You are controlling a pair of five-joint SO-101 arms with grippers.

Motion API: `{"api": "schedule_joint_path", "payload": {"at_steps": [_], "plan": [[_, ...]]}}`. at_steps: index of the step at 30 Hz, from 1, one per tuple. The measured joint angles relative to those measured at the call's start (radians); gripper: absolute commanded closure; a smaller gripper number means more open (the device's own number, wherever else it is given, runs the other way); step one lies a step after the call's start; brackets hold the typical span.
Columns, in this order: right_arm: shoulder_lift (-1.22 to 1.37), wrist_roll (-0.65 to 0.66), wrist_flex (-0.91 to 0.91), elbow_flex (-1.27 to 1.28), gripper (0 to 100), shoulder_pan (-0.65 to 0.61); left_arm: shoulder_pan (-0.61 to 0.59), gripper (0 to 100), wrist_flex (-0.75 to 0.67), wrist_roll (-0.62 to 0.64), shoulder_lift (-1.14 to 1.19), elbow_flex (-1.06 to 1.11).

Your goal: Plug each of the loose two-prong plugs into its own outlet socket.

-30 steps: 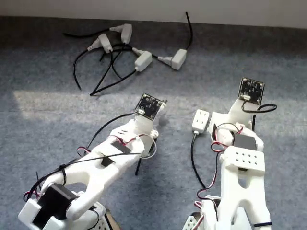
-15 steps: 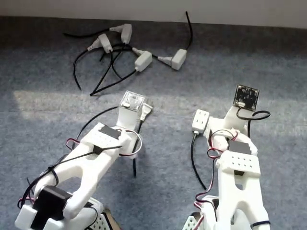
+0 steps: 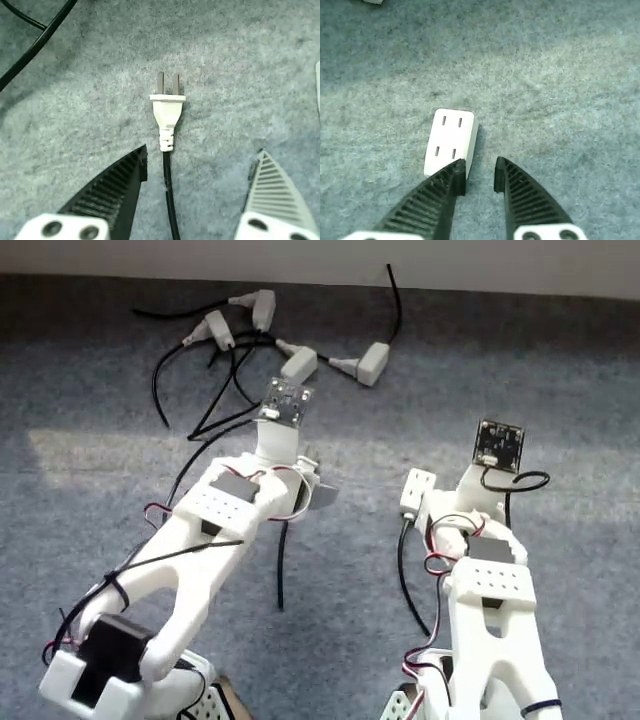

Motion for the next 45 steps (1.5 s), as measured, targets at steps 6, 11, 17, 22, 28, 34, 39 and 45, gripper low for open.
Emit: {"api": "schedule_joint_path", "payload": {"at_steps": [6, 11, 17, 22, 28, 34, 39, 45], "plan": [[0.0, 0.0, -0.014, 0.0, 88.9, 0.0, -0.02, 67, -0.006, -0.002, 0.278, -0.21], [0.0, 0.0, -0.014, 0.0, 88.9, 0.0, -0.049, 67, 0.038, -0.002, 0.471, -0.405], [0.0, 0.0, -0.014, 0.0, 88.9, 0.0, -0.057, 67, 0.071, -0.002, 0.609, -0.555], [0.0, 0.0, -0.014, 0.0, 88.9, 0.0, -0.057, 68, 0.11, -0.002, 0.638, -0.595], [0.0, 0.0, -0.014, 0.0, 88.9, 0.0, -0.057, 87, 0.127, -0.002, 0.638, -0.597], [0.0, 0.0, -0.014, 0.0, 88.9, 0.0, -0.032, 96, 0.129, 0.003, 0.637, -0.606], [0.0, 0.0, -0.014, 0.0, 88.9, 0.0, -0.032, 99, 0.129, 0.003, 0.637, -0.606], [0.0, 0.0, -0.014, 0.0, 88.9, 0.0, -0.032, 94, 0.193, 0.003, 0.637, -0.618]]}}
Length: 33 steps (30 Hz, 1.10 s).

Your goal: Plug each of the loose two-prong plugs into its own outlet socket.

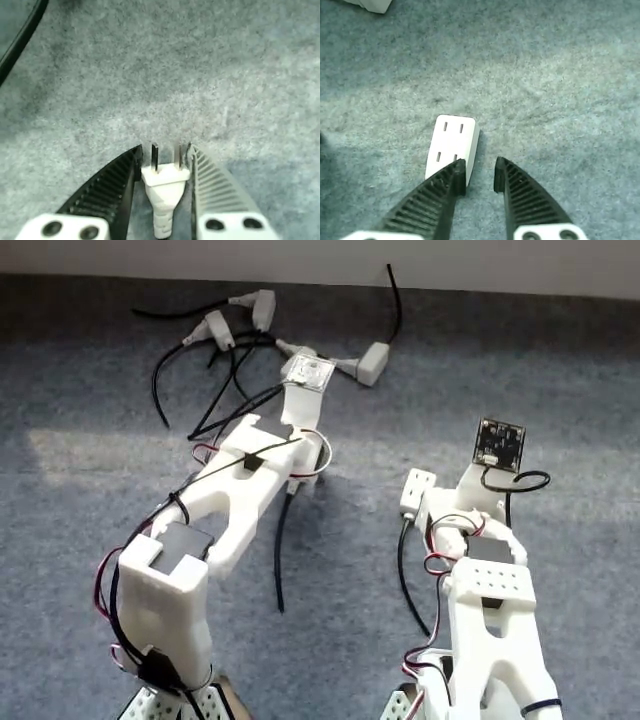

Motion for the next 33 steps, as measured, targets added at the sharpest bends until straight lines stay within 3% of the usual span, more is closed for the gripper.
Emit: {"api": "schedule_joint_path", "payload": {"at_steps": [4, 7, 23, 33], "plan": [[0.0, 0.0, 0.0, 0.0, 88.9, 0.0, -0.002, 78, 0.038, 0.0, 0.0, -0.015], [0.0, 0.0, 0.0, 0.0, 88.9, 0.0, -0.011, 72, 0.068, 0.0, -0.002, -0.017], [0.0, 0.0, 0.0, 0.0, 88.9, 0.0, -0.014, 74, 0.097, 0.0, -0.006, -0.009], [0.0, 0.0, 0.0, 0.0, 88.9, 0.0, 0.035, 90, 0.097, 0.0, -0.025, 0.021]]}}
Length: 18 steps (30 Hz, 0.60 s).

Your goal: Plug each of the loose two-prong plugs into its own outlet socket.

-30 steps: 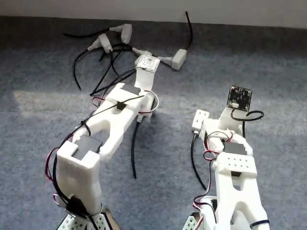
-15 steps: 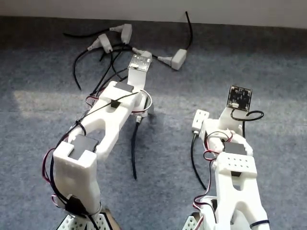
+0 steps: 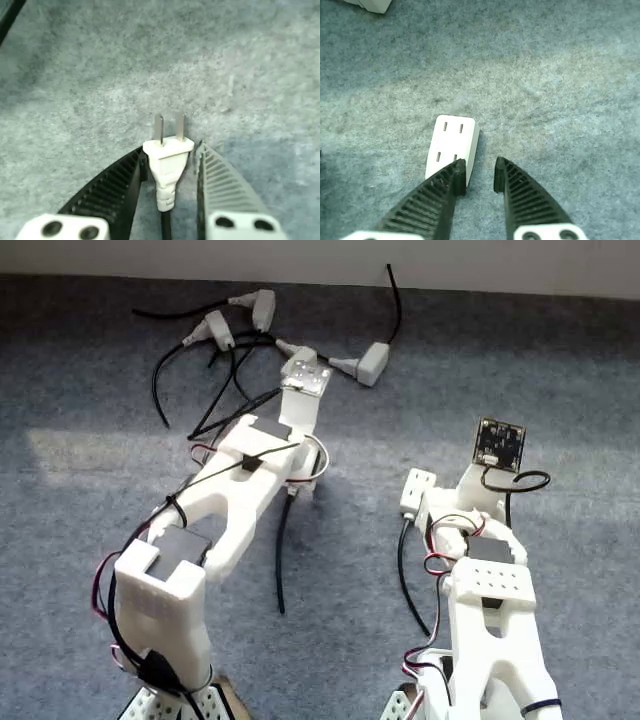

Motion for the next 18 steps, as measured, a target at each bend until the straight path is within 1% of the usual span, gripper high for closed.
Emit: {"api": "schedule_joint_path", "payload": {"at_steps": [11, 15, 16, 18], "plan": [[0.0, 0.0, 0.0, 0.0, 88.9, 0.0, 0.012, 91, 0.0, 0.0, -0.002, 0.0], [0.0, 0.0, 0.0, 0.0, 88.9, 0.0, 0.012, 100, 0.0, 0.0, -0.002, 0.0], [0.0, 0.0, 0.0, 0.0, 88.9, 0.0, 0.014, 99, 0.0, 0.0, -0.002, 0.0], [0.0, 0.0, 0.0, 0.0, 88.9, 0.0, 0.015, 99, 0.0, 0.0, -0.002, 0.0]]}}
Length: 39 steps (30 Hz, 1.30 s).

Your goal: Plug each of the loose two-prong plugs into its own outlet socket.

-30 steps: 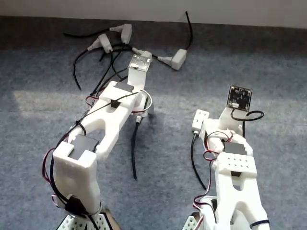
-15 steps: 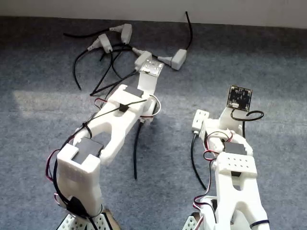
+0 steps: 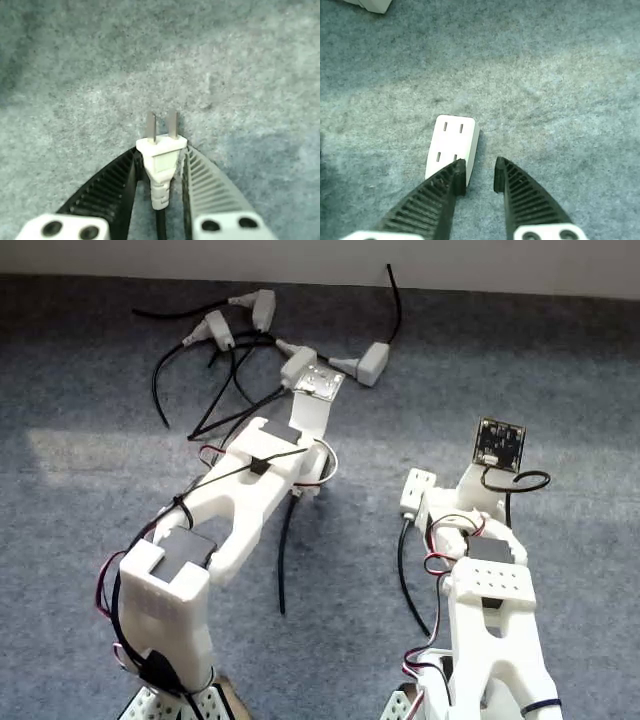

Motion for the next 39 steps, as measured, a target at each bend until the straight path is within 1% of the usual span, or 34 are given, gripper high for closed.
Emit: {"api": "schedule_joint_path", "payload": {"at_steps": [8, 11, 13, 16, 19, 22, 25, 27, 32, 34, 39], "plan": [[0.0, 0.0, 0.0, 0.0, 88.9, 0.0, 0.002, 99, 0.006, 0.0, 0.003, -0.028], [0.0, 0.0, -0.002, 0.0, 88.9, 0.041, 0.009, 99, 0.012, 0.0, 0.006, -0.066], [0.0, 0.0, -0.023, 0.0, 88.9, 0.083, 0.041, 99, 0.015, 0.0, 0.006, -0.087], [0.0, 0.0, -0.072, 0.0, 88.9, 0.127, 0.124, 99, 0.015, -0.002, 0.006, -0.098], [0.0, 0.0, -0.086, 0.0, 88.9, 0.127, 0.213, 99, 0.015, -0.005, 0.006, -0.1], [0.0, 0.0, -0.087, 0.0, 88.9, 0.135, 0.232, 99, 0.015, -0.005, 0.006, -0.086], [0.0, 0.0, -0.089, 0.003, 88.9, 0.13, 0.181, 99, 0.015, -0.002, 0.006, -0.048], [0.0, 0.0, -0.091, 0.021, 88.9, 0.13, 0.132, 97, 0.015, -0.003, 0.006, -0.04], [0.0, 0.0, -0.092, 0.028, 88.9, 0.13, 0.006, 81, 0.014, 0.0, 0.005, -0.023], [0.0, 0.0, -0.092, 0.032, 88.9, 0.13, -0.028, 77, 0.011, 0.0, 0.003, -0.011], [0.0, 0.0, -0.092, 0.032, 88.9, 0.129, -0.083, 75, 0.058, 0.0, 0.002, -0.011]]}}
